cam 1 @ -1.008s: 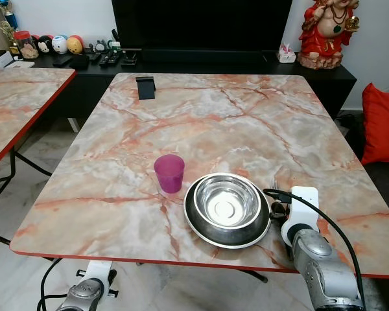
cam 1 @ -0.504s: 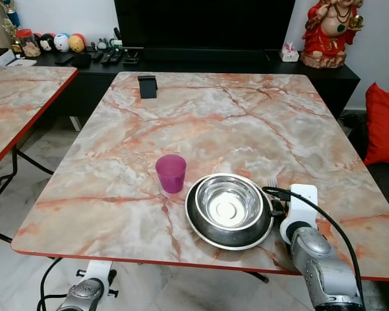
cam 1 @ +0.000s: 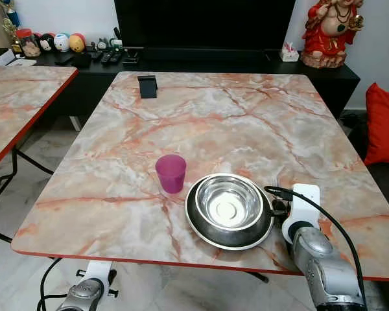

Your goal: Setting the table

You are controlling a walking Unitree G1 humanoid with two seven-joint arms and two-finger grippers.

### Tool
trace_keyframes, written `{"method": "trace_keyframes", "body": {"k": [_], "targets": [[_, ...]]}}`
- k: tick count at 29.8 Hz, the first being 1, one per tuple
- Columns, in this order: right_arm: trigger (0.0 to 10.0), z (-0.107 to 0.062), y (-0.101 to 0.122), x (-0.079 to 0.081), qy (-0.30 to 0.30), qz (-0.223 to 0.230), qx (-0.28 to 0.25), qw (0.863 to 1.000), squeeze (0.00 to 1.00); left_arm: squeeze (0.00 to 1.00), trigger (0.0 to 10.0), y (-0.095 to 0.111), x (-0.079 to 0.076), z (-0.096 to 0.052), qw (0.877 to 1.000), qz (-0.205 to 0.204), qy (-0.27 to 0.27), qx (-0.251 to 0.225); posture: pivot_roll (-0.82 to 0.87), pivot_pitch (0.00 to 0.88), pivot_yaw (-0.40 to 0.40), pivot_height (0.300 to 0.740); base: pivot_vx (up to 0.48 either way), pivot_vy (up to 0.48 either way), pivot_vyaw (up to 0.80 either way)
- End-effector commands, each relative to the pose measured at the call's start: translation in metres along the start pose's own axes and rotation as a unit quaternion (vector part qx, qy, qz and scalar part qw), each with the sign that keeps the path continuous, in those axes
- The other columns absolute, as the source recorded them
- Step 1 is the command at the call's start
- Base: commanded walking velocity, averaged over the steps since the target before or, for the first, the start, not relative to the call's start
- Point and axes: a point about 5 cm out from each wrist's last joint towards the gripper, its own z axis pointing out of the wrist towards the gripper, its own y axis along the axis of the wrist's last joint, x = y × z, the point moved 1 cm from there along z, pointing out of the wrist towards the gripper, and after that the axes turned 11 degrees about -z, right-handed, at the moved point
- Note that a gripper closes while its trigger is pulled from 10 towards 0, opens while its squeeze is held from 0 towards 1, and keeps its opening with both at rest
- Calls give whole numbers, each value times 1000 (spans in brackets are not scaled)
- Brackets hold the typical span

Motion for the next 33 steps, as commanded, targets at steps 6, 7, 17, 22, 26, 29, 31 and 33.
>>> {"method": "trace_keyframes", "body": {"k": [6, 7, 17, 22, 26, 29, 31, 33], "targets": [[10000, -1, 15, -7, -18, 15, -36, 999, 0, 0, 10000, -2, 4, -1, 1000, 4, 5, 4, -20, 0, 10, 740, 0, 0, 0], [10000, -1, 17, -7, -19, 18, -41, 999, 0, 0, 10000, -2, 4, -1, 1000, 4, 5, 4, -20, 0, 10, 740, 0, 0, 0], [10000, -2, 26, -7, -17, 29, -66, 997, 0, 0, 10000, -1, 3, 0, 1000, 4, 4, 5, -20, 0, 10, 740, 0, 0, 0], [10000, -4, 31, -8, -21, 34, -88, 995, 0, 0, 10000, -1, 3, 0, 1000, 5, 4, 5, -20, 0, 10, 740, 0, 0, 0], [10000, -10, 53, -11, -33, 20, -168, 985, 0, 0, 10000, -1, 3, 0, 1000, 5, 4, 4, -22, 0, 11, 740, 0, 0, 0], [10000, -14, 62, -13, -53, 7, -207, 977, 0, 0, 10000, -2, 3, -1, 1000, 4, 3, 4, -21, 0, 9, 740, 0, 0, 0], [10000, -18, 66, -15, -66, -6, -230, 971, 0, 0, 10000, -2, 3, -1, 1000, 4, 2, 3, -20, 0, 8, 740, 0, 0, 0], [10000, -23, 68, -15, -75, -10, -251, 965, 0, 0, 10000, -3, 4, -1, 1000, 3, 2, 2, -22, 0, 9, 740, 0, 0, 0]]}}
